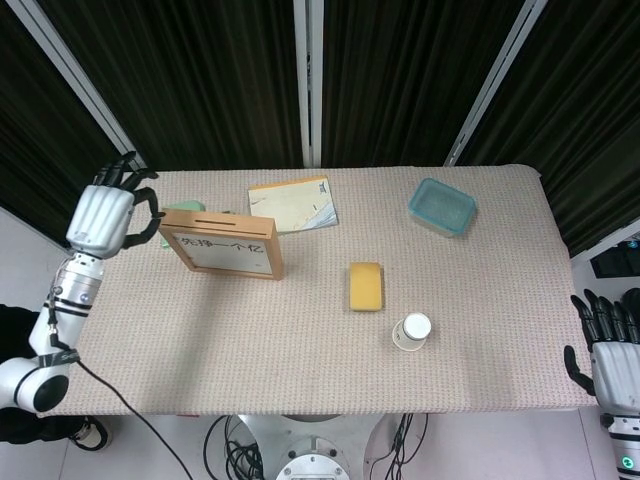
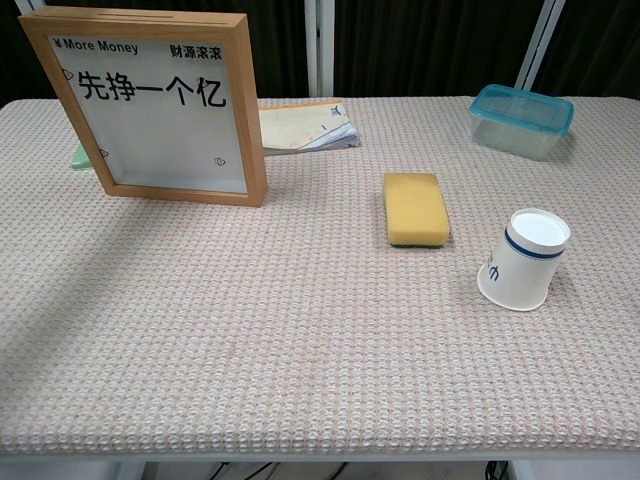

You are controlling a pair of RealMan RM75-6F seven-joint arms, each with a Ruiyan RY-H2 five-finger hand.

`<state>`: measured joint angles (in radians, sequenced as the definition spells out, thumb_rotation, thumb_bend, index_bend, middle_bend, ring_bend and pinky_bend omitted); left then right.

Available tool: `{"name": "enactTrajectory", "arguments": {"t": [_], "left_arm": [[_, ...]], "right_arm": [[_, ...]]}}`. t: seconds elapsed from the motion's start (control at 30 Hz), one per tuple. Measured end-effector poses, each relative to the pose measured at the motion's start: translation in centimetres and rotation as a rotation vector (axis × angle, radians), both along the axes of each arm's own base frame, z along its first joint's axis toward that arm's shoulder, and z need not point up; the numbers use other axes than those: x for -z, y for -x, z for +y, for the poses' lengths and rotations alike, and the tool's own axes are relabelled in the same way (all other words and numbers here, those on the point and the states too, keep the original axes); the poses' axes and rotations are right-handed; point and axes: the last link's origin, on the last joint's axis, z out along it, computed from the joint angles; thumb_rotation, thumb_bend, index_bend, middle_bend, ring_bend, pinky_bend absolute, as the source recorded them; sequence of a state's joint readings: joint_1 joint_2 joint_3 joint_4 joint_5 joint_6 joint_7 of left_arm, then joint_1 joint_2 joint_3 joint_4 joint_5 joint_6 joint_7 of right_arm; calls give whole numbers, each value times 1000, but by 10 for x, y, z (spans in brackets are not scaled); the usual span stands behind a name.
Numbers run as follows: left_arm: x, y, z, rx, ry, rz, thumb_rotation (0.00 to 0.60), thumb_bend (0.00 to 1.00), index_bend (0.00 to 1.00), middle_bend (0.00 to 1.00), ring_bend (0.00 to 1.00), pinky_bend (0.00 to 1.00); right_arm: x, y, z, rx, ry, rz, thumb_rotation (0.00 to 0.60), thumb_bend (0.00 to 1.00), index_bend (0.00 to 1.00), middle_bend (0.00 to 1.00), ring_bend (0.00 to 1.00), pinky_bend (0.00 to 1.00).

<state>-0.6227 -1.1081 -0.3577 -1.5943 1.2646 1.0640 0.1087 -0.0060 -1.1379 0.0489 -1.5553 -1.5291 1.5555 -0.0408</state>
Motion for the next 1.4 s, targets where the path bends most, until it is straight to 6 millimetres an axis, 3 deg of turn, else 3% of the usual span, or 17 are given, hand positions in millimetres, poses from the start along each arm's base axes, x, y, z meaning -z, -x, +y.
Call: {"name": "enactTrajectory", "arguments": {"t": [0.23,0.43,1.4], "left_arm": [[19,-39,15,30,118,51,600,392,606,222,3,100],[29,-50,20,12,182,63,600,393,604,222,3,100],[39,-47,32,-50,199,162,600,392,610,226,3,89]], "right_arm": [[-1,1,0,4,5,-1,600,451,0,0,0,0],[-1,5,0,13,4,-5,600,451,0,0,0,0],[-1,8,-1,15,2,-17,600,451,0,0,0,0]]}}
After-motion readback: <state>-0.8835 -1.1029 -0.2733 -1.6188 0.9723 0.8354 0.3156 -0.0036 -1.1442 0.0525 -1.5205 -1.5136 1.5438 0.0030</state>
